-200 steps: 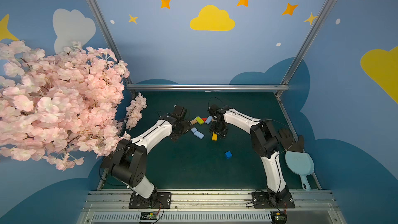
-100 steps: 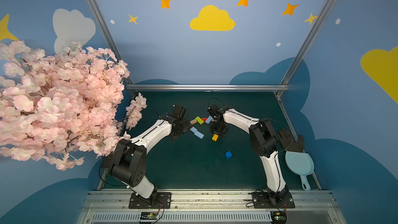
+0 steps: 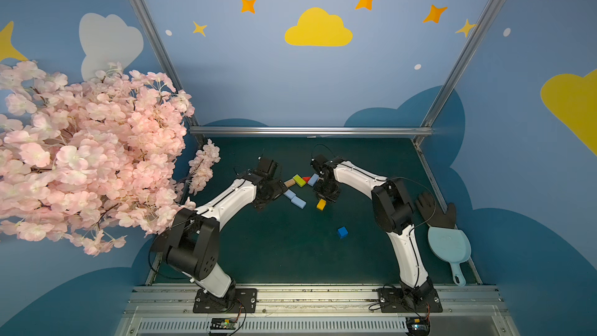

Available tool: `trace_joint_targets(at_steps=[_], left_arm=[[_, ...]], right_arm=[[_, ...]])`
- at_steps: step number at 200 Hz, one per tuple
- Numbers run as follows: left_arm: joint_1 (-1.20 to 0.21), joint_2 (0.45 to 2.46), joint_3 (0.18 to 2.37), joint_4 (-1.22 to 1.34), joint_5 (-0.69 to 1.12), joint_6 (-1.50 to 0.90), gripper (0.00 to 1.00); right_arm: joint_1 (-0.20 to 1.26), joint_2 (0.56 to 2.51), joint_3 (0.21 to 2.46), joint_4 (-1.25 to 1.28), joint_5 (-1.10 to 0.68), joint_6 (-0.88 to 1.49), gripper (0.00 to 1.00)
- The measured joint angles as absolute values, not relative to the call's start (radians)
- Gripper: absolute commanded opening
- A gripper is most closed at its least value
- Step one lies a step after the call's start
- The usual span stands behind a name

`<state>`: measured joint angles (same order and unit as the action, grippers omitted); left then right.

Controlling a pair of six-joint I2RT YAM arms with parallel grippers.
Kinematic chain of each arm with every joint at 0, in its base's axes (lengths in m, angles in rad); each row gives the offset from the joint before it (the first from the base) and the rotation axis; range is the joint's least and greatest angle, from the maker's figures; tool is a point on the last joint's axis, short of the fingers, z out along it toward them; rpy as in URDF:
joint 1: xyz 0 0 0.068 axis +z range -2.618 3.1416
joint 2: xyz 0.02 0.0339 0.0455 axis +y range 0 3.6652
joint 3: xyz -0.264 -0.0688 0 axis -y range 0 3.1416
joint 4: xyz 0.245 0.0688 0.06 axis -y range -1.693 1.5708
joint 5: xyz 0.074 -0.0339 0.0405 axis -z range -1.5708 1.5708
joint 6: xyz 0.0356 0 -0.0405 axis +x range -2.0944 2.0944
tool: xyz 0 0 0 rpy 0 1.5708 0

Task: Assemble a heart with building blocks
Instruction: Assemble the building block at the center of the board.

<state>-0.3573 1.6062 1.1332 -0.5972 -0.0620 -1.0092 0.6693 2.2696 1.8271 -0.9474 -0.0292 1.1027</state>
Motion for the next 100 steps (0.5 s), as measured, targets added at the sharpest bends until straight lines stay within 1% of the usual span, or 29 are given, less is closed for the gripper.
trace_joint_targets(at_steps=[17,27,45,57,68,80,100], left_arm=[[-0.355,1.607,1.133,-0.597,-0.060,-1.009,1.00],[-0.354,1.608,1.133,-0.596,-0.059,-1.009,1.00],[-0.353,1.614,1.133,-0.596,-0.058,-1.008,1.00],[-0.351,1.620,1.133,-0.596,-0.057,-1.006,1.00],[-0.350,1.625,1.133,-0.597,-0.055,-1.005,1.00],[-0.350,1.629,1.134,-0.597,-0.054,-1.001,1.00],[-0.349,1.634,1.137,-0.596,-0.051,-0.996,1.00]], right_arm=[[0.669,2.272,1.831,-0.948,-0.031,1.103,0.32],[0.669,2.273,1.832,-0.949,-0.031,1.103,0.34],[0.669,2.276,1.840,-0.949,-0.037,1.103,0.50],[0.669,2.281,1.850,-0.943,-0.043,1.102,0.63],[0.669,2.285,1.860,-0.938,-0.047,1.097,0.70],[0.669,2.287,1.865,-0.932,-0.051,1.095,0.73],[0.673,2.286,1.866,-0.931,-0.047,1.086,0.74]])
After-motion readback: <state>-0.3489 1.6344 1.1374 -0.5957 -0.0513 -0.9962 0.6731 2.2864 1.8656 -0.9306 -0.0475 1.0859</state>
